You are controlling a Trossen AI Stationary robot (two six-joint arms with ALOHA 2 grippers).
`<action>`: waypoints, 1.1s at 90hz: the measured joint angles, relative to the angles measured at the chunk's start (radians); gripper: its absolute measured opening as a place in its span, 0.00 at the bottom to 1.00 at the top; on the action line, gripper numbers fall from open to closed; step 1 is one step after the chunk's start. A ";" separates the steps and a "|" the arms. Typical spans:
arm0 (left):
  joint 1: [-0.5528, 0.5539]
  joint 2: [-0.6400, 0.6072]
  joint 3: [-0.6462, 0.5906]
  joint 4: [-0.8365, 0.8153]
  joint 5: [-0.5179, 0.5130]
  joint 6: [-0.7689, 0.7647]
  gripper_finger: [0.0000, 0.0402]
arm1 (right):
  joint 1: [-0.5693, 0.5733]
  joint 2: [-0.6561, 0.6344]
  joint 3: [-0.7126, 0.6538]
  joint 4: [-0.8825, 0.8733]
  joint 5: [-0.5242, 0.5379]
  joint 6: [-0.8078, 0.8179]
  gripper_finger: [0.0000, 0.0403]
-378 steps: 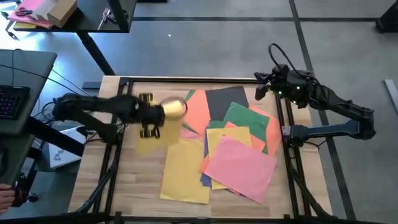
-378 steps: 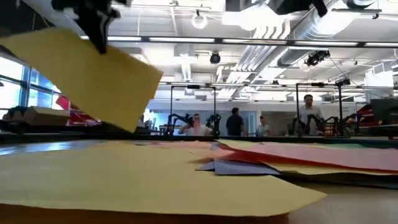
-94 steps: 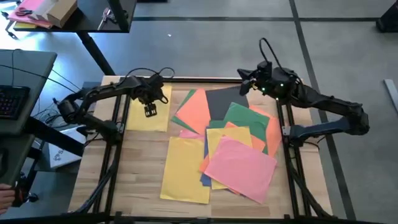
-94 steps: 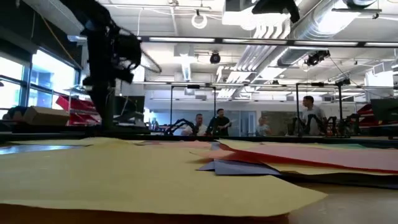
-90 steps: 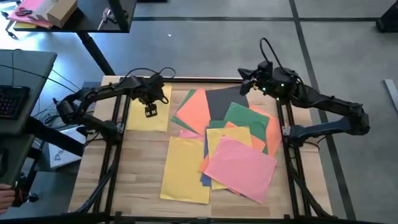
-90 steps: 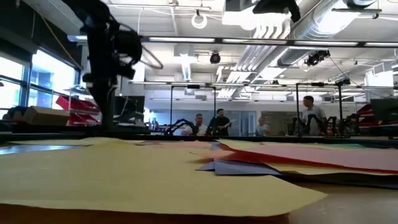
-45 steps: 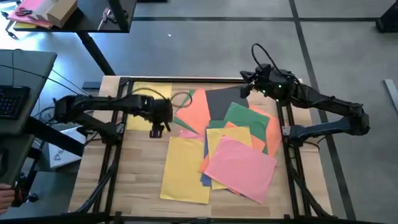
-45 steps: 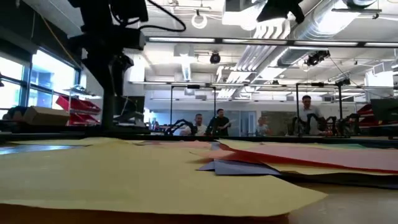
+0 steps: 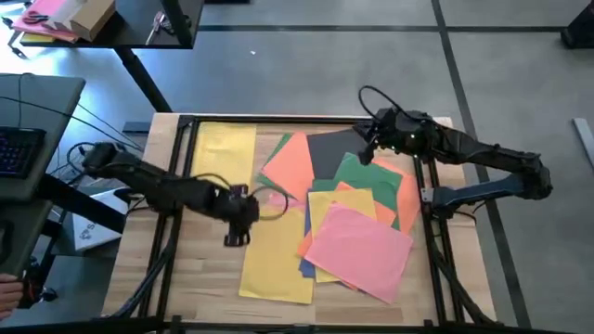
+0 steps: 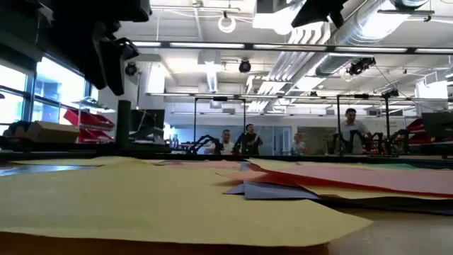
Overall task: Organize paper
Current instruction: Stack the yellow paper on top of the other yellow paper
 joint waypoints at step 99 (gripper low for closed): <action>0.079 0.387 -0.024 0.329 0.182 0.046 0.76 | 0.036 -0.010 0.000 0.027 0.048 0.104 0.25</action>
